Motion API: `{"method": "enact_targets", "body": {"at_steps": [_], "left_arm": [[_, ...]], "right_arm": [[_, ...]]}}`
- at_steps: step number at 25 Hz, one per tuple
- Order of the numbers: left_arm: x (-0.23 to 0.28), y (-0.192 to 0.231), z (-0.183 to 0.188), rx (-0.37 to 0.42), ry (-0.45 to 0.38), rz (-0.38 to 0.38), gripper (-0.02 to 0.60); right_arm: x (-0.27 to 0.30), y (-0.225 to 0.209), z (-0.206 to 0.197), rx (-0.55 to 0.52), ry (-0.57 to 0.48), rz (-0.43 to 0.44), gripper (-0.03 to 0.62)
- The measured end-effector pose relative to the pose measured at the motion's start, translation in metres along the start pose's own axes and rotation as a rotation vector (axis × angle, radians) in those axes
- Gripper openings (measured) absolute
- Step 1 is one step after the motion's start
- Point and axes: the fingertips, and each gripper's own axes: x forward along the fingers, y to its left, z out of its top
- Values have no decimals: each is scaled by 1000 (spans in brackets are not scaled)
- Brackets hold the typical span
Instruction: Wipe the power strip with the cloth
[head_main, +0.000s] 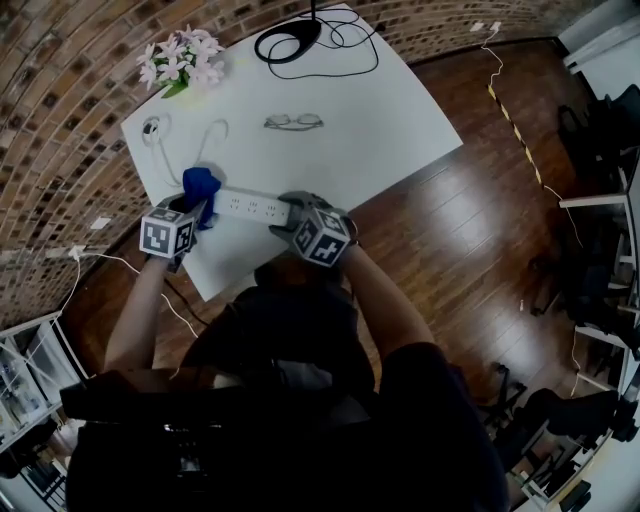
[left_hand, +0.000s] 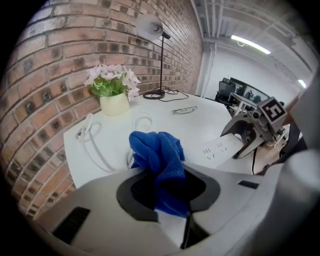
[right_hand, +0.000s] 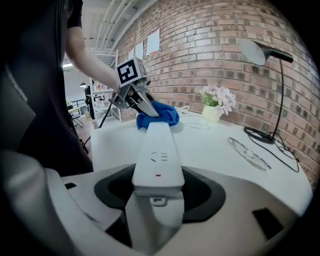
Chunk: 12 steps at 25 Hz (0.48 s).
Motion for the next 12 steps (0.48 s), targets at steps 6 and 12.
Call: {"method": "enact_targets", "body": {"at_steps": [6, 12], "left_arm": [[1, -23, 11, 111, 11, 28, 98], [9, -85, 29, 191, 37, -45, 100]], "right_arm": [[-1, 0, -1, -14, -13, 1, 279], [-1, 0, 0, -17, -1, 22, 279]]}}
